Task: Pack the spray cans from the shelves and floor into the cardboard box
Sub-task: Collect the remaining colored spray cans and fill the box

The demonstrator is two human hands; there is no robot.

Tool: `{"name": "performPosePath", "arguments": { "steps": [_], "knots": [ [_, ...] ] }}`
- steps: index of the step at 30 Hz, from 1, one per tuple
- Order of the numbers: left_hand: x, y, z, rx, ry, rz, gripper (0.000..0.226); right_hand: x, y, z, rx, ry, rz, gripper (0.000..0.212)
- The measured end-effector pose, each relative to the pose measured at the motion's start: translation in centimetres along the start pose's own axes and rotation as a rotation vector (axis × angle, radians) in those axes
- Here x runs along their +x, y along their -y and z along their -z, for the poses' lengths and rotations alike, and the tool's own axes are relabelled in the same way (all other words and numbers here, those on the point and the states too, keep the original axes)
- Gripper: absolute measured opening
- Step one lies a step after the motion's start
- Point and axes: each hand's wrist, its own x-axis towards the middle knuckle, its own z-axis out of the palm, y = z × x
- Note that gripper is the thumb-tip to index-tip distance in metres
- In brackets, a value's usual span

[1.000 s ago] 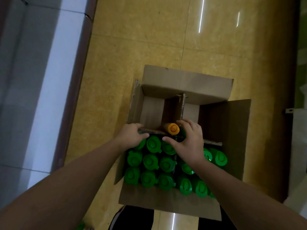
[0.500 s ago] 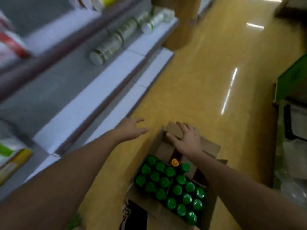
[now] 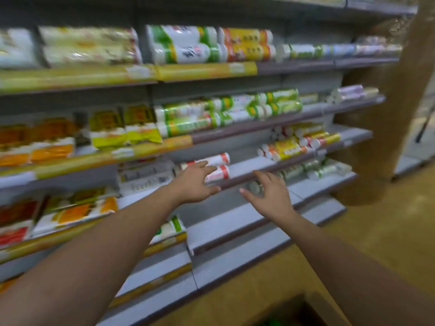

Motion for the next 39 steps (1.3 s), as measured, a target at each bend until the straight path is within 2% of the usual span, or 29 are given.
{"name": "performPosePath", "arguments": {
  "steps": [2, 4, 7, 11, 19, 25, 29, 34, 39],
  "knots": [
    [-2.9, 2.5, 3.4, 0.024, -0.068, 0.054, 0.082, 0.4, 4.4, 0.4, 0.010, 0.014, 0.081, 0.083],
    [-5.9, 5.3, 6.1, 0.043, -0.117, 0.098, 0.075, 0.6, 8.6, 0.2, -0.003, 0.001, 0.164, 0.078],
    [-11.0, 9.4, 9.3, 0.078, -0.149, 0.191, 0.080, 0.5, 15.1, -1.5, -0.017, 0.032, 0.266, 0.088],
    [-18.1, 16.1, 12.8, 0.194, -0.109, 0.340, 0.090, -0.8, 24.1, -5.4, -0.034, 0.077, 0.425, 0.103],
    [-35.9, 30.2, 17.0, 0.262, -0.072, 0.633, 0.098, -6.6, 42.3, -16.7, -0.013, 0.276, 0.659, 0.099],
    [-50.8, 39.6, 16.6, 0.291, -0.091, 0.846, 0.102, -12.9, 54.6, -26.9, 0.000, 0.404, 0.801, 0.099],
    [-59.6, 44.2, 14.9, 0.198, -0.116, 1.053, 0.106, -18.5, 59.9, -33.6, 0.039, 0.506, 0.866, 0.105],
    [-66.0, 49.2, 10.8, 0.057, -0.192, 1.218, 0.109, -24.0, 64.0, -42.0, 0.062, 0.705, 0.933, 0.100],
    [-70.0, 54.0, 6.6, 0.016, -0.150, 1.278, 0.106, -27.1, 68.9, -49.6, 0.044, 0.883, 1.031, 0.102]
  ]
}}
